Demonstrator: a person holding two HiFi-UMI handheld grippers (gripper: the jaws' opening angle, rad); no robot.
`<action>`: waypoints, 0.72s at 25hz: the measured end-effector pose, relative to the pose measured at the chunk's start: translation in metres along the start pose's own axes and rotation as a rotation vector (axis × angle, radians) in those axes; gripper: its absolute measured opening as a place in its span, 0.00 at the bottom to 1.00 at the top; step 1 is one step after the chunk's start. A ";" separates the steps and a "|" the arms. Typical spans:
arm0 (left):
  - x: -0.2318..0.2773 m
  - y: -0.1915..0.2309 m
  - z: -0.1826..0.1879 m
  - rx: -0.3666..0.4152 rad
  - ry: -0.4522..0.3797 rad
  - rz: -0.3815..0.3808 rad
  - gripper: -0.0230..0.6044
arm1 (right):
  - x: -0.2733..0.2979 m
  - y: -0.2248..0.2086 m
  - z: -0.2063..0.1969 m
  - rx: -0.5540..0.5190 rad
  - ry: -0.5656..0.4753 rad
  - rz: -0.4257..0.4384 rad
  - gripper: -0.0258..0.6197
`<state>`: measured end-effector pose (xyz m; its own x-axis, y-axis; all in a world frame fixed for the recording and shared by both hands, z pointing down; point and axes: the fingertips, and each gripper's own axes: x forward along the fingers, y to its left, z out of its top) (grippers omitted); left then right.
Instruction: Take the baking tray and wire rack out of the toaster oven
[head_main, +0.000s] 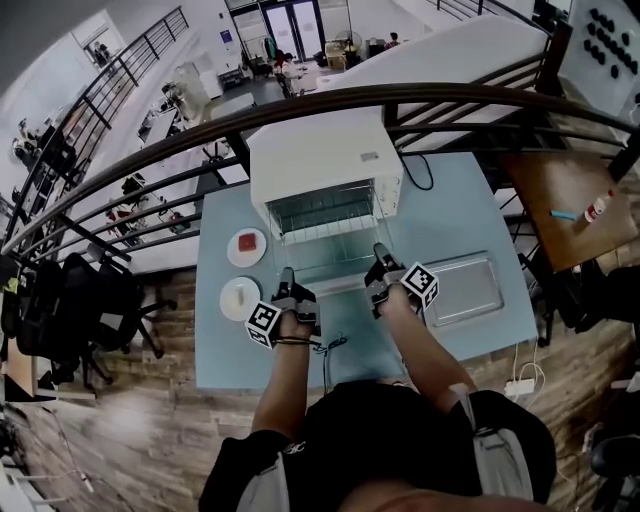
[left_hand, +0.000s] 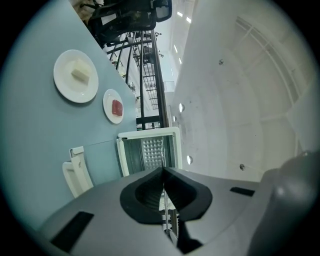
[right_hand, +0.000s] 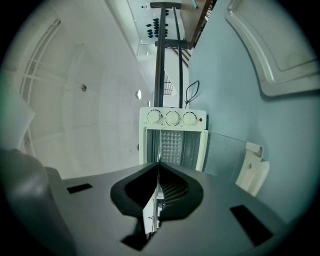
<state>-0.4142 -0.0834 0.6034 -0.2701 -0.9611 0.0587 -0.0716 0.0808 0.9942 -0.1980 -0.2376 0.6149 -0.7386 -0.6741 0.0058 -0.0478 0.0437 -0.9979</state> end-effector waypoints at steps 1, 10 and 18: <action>-0.005 0.000 0.004 0.001 -0.003 -0.001 0.06 | -0.001 0.002 -0.006 -0.003 0.007 0.004 0.05; -0.034 -0.005 -0.046 0.033 0.019 0.005 0.06 | -0.046 -0.004 0.021 0.013 0.029 0.000 0.05; -0.044 -0.006 -0.094 0.062 0.088 -0.002 0.06 | -0.080 -0.013 0.056 -0.025 0.000 -0.018 0.06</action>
<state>-0.3118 -0.0666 0.6036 -0.1845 -0.9805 0.0674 -0.1324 0.0927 0.9869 -0.1004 -0.2254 0.6240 -0.7376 -0.6748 0.0235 -0.0775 0.0499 -0.9957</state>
